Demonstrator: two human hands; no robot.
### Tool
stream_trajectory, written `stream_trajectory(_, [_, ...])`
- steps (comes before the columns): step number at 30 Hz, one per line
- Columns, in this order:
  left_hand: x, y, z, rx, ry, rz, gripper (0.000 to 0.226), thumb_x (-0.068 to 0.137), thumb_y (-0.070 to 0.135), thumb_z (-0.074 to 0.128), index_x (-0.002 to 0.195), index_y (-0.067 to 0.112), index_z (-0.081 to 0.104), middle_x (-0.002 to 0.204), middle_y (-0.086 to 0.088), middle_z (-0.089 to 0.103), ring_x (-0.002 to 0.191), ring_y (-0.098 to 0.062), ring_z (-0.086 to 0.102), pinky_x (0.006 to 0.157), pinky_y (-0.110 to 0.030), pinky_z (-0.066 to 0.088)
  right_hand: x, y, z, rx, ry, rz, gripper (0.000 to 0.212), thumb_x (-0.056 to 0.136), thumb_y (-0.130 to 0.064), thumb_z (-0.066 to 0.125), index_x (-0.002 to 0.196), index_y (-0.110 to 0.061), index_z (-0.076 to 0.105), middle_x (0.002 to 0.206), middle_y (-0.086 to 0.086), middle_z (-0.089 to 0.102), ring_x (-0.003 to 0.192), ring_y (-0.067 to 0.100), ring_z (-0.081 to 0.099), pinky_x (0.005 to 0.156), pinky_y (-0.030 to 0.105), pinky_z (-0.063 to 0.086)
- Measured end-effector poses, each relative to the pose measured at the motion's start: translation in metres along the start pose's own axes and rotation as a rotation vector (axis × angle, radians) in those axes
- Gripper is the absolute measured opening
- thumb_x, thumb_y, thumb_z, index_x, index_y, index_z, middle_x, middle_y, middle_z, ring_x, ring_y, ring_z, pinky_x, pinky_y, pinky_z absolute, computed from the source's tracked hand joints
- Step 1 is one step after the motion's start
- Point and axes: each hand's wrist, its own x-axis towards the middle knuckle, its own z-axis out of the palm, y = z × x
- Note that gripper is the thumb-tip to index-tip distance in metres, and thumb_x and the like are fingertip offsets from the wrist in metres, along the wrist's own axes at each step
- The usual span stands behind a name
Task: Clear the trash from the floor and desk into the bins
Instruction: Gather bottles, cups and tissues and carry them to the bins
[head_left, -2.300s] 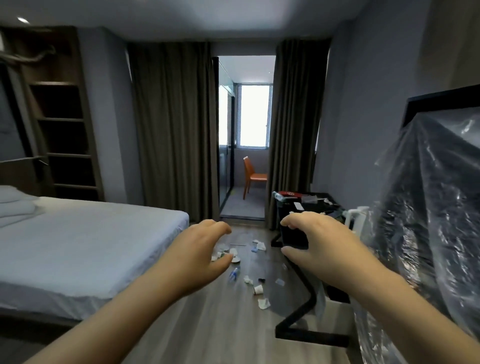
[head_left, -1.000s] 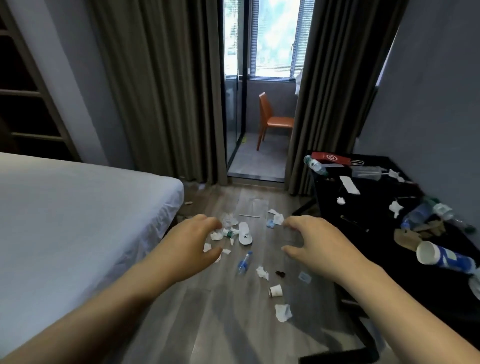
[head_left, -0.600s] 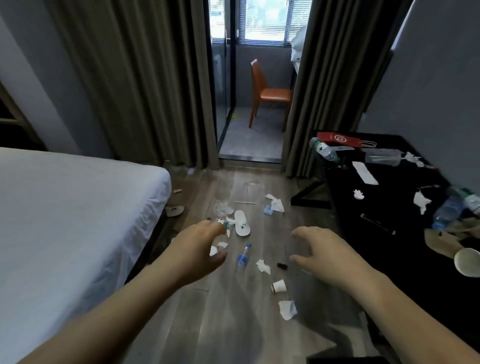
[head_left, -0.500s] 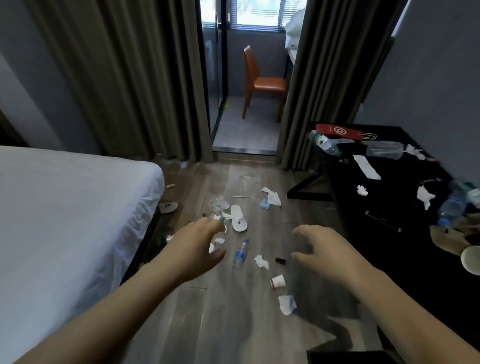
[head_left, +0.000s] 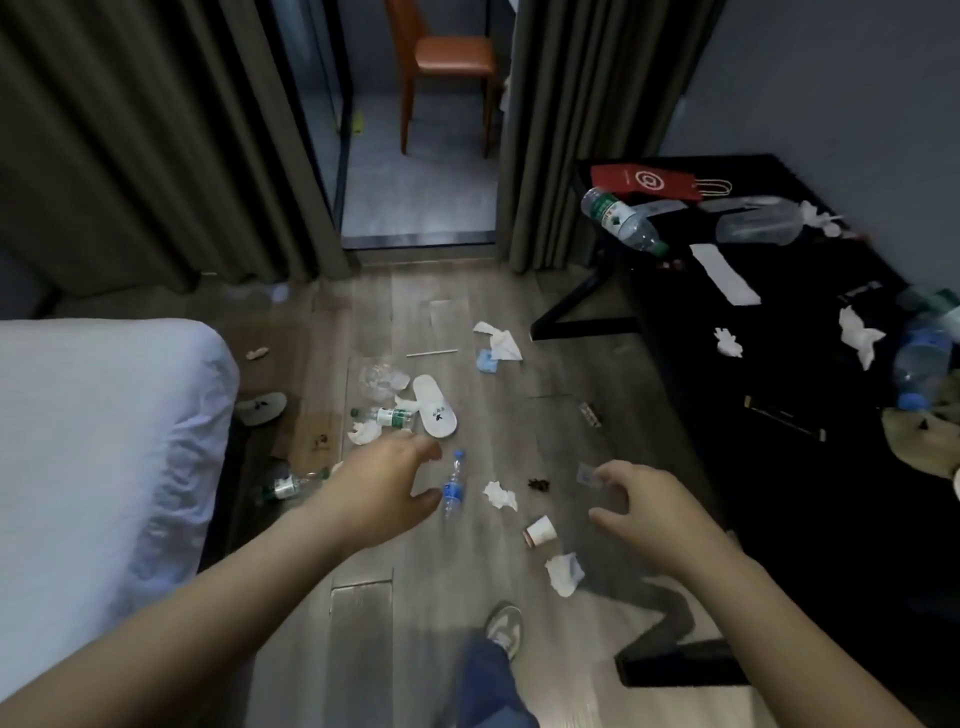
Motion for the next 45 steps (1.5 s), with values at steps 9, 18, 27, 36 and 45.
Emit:
stream_trajectory(9, [0.163,-0.015,0.059,-0.023,-0.140,-0.021,0.036,0.087,0.036,0.060,0.119,0.021,0.055,0.118,0.002,0.059,0.106,-0.016,0.056,0.085,-0.026,0.045,0.141,0.068,0.034,0.095,-0.056,0.154,0.050,0.085,-0.036,0.063,0.131,-0.020,0.052,0.123,0.000,0.060,0.110,0.014,0.057,0.079,0.020,0.041])
stream_trajectory(18, [0.305,-0.057,0.190,0.022,-0.293,0.047,0.037,0.087,0.036,0.059,0.121,0.020,0.054,0.120,-0.001,0.059,0.108,-0.020,0.057,0.085,-0.027,0.045,0.259,0.120,0.136,0.149,-0.116,0.293,0.035,0.087,-0.023,0.058,0.121,-0.014,0.057,0.116,0.006,0.061,0.106,0.020,0.058,0.086,0.033,0.048])
stream_trajectory(27, [0.385,-0.121,0.368,0.078,-0.384,0.152,0.033,0.086,0.032,0.061,0.115,0.017,0.056,0.112,-0.002,0.059,0.098,-0.021,0.060,0.077,-0.028,0.045,0.364,0.186,0.296,0.194,-0.075,0.338,0.042,0.089,-0.024,0.057,0.128,-0.013,0.055,0.123,0.009,0.059,0.110,0.023,0.058,0.090,0.033,0.047])
stream_trajectory(36, [0.461,-0.187,0.578,0.160,-0.380,0.277,0.037,0.088,0.033,0.056,0.122,0.020,0.053,0.121,0.001,0.058,0.108,-0.019,0.058,0.085,-0.026,0.045,0.475,0.292,0.470,0.065,-0.001,0.272,0.038,0.086,-0.027,0.058,0.122,-0.014,0.057,0.120,0.008,0.059,0.109,0.025,0.058,0.089,0.034,0.048])
stream_trajectory(45, [0.529,-0.197,0.666,0.249,-0.262,0.419,0.042,0.091,0.038,0.056,0.130,0.024,0.047,0.122,0.003,0.056,0.104,-0.013,0.058,0.088,-0.030,0.052,0.563,0.382,0.512,-0.107,0.102,0.271,0.035,0.083,-0.027,0.059,0.116,-0.015,0.060,0.117,0.008,0.062,0.111,0.026,0.057,0.085,0.031,0.048])
